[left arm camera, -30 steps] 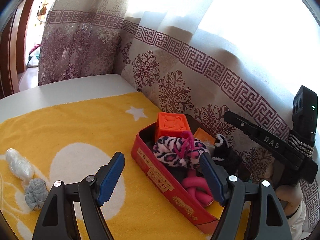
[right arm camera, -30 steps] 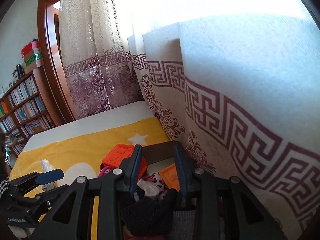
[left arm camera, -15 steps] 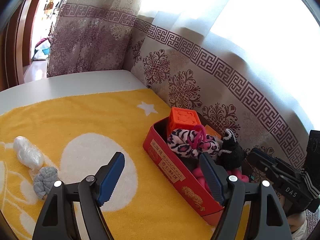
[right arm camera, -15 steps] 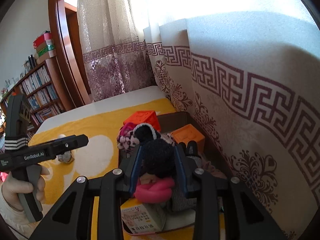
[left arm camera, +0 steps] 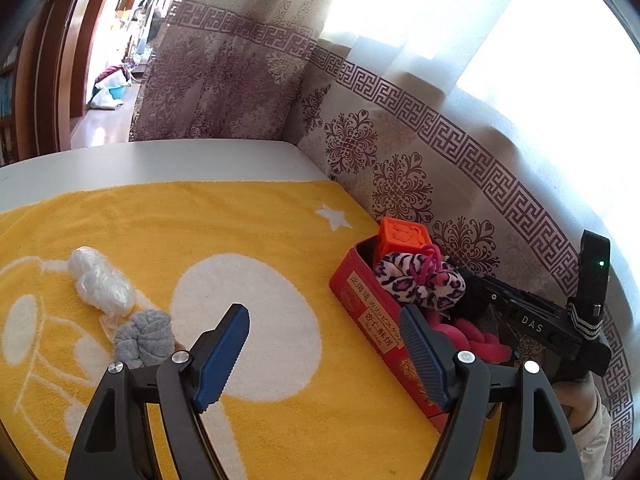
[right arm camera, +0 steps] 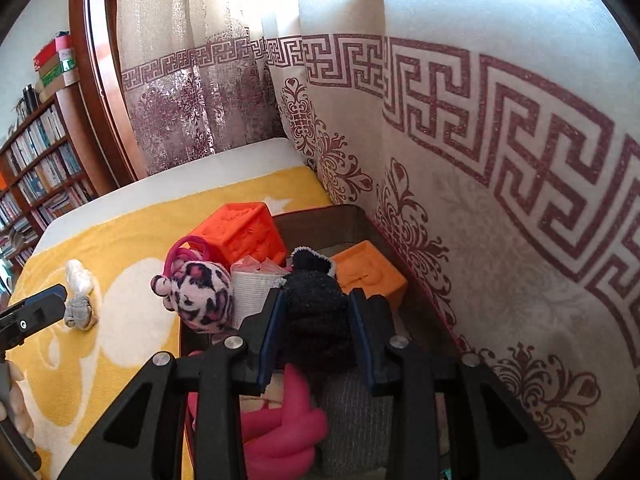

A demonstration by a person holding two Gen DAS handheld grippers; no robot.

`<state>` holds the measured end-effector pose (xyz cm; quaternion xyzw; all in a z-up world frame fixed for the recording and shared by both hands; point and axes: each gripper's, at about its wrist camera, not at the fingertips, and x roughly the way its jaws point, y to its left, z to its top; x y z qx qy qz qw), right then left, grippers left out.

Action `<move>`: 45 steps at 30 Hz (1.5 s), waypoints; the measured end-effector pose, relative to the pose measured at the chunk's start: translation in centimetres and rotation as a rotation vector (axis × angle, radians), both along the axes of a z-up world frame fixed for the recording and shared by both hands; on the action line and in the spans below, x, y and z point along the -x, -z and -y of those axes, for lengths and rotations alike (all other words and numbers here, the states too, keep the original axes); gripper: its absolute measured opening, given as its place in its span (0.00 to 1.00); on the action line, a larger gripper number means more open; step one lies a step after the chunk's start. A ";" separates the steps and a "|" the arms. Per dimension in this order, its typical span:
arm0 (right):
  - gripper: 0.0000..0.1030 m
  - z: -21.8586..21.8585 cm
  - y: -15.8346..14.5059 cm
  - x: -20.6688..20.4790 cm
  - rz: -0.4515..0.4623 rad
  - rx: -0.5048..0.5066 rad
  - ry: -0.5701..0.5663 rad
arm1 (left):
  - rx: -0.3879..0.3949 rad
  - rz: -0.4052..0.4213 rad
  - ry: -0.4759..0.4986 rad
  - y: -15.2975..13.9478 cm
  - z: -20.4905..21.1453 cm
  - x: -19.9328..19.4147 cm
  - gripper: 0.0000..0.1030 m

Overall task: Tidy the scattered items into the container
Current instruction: 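Withdraw both grippers from the tin box toward the grey sock ball and plastic bundle, then grasp the grey sock ball with the right gripper while the left gripper grasps the plastic bundle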

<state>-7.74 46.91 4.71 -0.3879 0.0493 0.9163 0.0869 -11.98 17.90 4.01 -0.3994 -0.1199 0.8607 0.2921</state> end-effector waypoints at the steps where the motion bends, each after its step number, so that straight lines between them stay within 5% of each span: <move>1: 0.35 0.1 -0.1 -0.2 -0.004 -0.005 -0.001 | -0.003 0.001 -0.016 0.0 0.6 0.2 0.76; 9: 0.36 1.6 -3.4 -3.2 -0.154 0.052 0.003 | -0.040 0.008 -0.198 -0.2 7.5 1.9 0.76; 13: 0.36 4.4 -5.6 -4.2 -0.241 0.071 -0.077 | -0.027 0.005 -0.272 -0.1 10.2 2.5 0.76; 16: 0.45 7.3 -5.8 -3.8 -0.248 0.094 -0.170 | -0.035 0.017 -0.315 0.3 12.0 3.0 0.77; 22: 0.62 13.2 -1.8 -0.8 -0.126 0.170 -0.323 | -0.020 0.046 -0.356 1.5 13.5 3.7 0.77; 28: 0.62 18.0 2.7 3.0 0.029 0.216 -0.421 | 0.009 0.057 -0.380 2.7 14.3 4.2 0.84; 45: 0.66 24.9 9.3 10.4 0.201 0.194 -0.518 | -0.065 0.184 -0.443 6.4 17.0 5.7 0.85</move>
